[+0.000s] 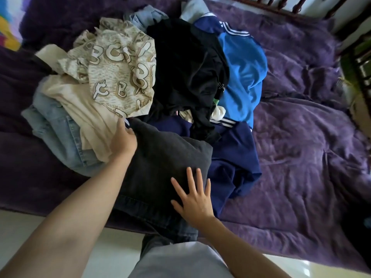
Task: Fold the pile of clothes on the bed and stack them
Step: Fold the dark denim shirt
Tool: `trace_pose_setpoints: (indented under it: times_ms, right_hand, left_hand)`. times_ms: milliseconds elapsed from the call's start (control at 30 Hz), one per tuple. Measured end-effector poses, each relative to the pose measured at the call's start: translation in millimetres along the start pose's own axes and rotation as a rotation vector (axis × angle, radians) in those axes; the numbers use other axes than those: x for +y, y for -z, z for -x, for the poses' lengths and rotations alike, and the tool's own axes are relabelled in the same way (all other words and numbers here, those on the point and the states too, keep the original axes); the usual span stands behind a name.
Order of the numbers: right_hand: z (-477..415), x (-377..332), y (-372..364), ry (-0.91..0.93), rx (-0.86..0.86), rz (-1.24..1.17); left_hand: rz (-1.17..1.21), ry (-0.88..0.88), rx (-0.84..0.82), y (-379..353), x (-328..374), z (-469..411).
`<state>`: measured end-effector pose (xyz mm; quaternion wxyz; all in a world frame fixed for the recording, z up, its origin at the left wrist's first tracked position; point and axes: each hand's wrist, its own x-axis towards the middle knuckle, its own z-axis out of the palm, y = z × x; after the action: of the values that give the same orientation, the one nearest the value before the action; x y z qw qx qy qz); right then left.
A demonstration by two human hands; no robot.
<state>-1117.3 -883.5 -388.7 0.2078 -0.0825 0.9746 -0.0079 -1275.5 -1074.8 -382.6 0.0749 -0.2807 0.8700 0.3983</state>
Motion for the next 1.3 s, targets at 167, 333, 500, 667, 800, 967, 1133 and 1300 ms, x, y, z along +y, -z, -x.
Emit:
trace_pose_setpoints:
  times_ms: [167, 333, 500, 667, 800, 967, 1133, 1300]
  right_hand:
    - [-11.9, 7.2, -24.1, -0.058, -0.188, -0.012]
    - [-35.9, 11.6, -41.1, 0.035, -0.319, 0.032]
    - [-49.6, 7.0, -40.2, 0.033, -0.341, 0.034]
    - [-12.4, -11.3, -39.0, 0.031, -0.074, 0.024]
    - [27.9, -35.5, -70.4, 0.134, -0.137, 0.046]
    - [10.7, -19.0, -76.0, 0.117, -0.118, 0.065]
    - [6.8, 0.1, -56.8, 0.165, -0.091, 0.153]
    - [-6.1, 34.6, -29.8, 0.222, 0.025, 0.182]
  left_hand:
    - [-0.537, -0.706, -0.086, -23.5, -50.0, 58.3]
    - [-0.872, -0.547, -0.567, -39.5, -103.3, 58.3]
    - [-0.877, -0.503, -0.63, -51.4, -100.4, 31.5]
    - [-0.893, -0.519, -0.609, -43.5, -102.3, 38.6]
    - [-0.909, -0.519, -0.581, -41.7, -100.4, 42.3]
    - [-0.782, -0.826, -0.211, -34.4, -116.8, 71.3]
    - [-0.795, -1.167, -0.094, -21.4, -194.2, 124.5]
    - [-0.779, -1.102, -0.098, -33.9, -179.7, 117.8]
